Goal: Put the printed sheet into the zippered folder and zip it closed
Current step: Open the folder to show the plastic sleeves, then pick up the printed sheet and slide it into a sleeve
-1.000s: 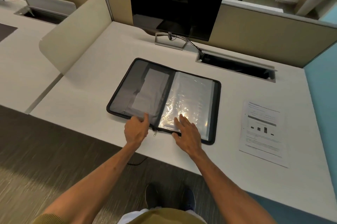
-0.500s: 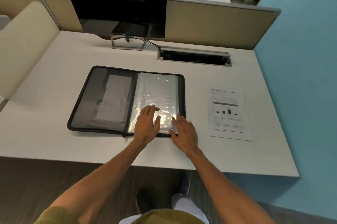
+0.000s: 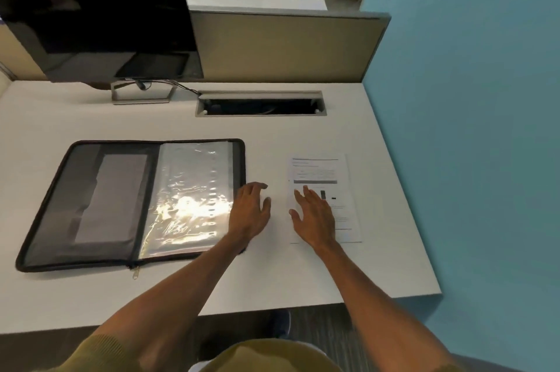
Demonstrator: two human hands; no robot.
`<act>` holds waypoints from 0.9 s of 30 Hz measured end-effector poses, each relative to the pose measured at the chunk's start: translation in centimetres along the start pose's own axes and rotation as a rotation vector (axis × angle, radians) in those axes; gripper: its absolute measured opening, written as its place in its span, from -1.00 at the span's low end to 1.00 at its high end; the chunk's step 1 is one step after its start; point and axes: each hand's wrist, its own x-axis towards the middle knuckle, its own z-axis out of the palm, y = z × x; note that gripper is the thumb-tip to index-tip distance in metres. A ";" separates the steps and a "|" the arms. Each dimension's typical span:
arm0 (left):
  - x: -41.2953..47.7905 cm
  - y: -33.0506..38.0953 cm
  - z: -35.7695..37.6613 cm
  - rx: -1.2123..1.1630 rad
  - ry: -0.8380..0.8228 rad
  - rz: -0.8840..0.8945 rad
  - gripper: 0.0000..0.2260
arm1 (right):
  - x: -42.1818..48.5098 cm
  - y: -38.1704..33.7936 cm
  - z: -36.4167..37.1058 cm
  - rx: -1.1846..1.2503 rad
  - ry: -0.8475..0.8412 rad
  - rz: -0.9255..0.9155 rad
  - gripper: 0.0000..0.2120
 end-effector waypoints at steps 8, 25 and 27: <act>5.4 5.6 4.4 0.073 -0.218 -0.241 -0.48 | 3.7 6.7 -3.6 0.067 0.079 0.180 -0.48; 9.5 6.9 6.9 -0.241 -0.239 -0.578 -0.60 | 9.0 9.4 -5.2 0.378 0.053 0.725 -0.70; 10.0 6.3 6.3 -0.337 -0.266 -0.616 -0.60 | 9.0 9.5 -5.2 0.418 0.055 0.725 -0.78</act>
